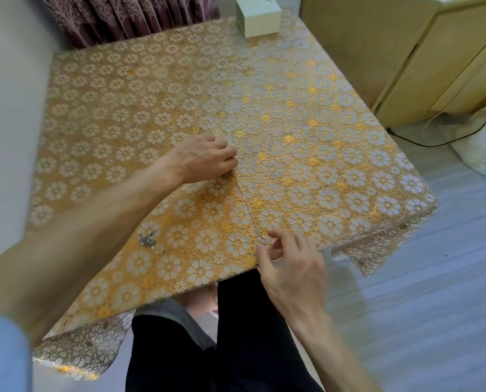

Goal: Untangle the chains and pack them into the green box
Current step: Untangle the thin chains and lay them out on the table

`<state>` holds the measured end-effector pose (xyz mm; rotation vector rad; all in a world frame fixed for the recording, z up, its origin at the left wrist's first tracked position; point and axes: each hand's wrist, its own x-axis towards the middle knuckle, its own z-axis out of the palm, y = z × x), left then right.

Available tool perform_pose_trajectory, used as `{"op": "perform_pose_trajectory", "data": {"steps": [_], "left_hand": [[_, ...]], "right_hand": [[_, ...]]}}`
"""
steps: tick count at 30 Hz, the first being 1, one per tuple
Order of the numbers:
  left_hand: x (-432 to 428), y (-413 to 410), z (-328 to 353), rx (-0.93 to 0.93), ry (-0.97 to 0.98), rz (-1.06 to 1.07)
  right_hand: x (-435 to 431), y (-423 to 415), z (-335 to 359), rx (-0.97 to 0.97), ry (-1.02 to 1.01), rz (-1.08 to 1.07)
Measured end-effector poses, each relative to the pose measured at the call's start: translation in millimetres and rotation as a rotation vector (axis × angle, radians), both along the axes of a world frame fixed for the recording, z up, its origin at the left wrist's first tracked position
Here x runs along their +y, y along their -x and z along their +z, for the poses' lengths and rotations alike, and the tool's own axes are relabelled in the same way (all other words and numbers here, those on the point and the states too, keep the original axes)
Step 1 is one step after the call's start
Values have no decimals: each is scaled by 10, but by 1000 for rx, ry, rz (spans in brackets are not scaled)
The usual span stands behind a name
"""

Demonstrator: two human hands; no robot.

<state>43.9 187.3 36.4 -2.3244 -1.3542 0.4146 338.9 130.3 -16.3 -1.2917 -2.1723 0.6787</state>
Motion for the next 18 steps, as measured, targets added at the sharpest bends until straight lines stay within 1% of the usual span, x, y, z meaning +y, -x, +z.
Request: {"op": "perform_pose_trajectory", "data": {"steps": [3, 7, 11, 15, 18], "left_hand": [[-7, -19, -31, -9, -15, 38], [-38, -42, -28, -32, -13, 96], [-69, -41, -29, -101, 10, 175], [-96, -62, -64, -162, 46, 294], [-115, -155, -57, -303, 12, 418]], "right_hand": [[50, 34, -19, -63, -66, -6], [47, 26, -57, -62, -146, 14], [-21, 5, -61, -32, -101, 50], [-41, 5, -44, -17, -74, 36], [-33, -1, -18, -21, -24, 56]]}}
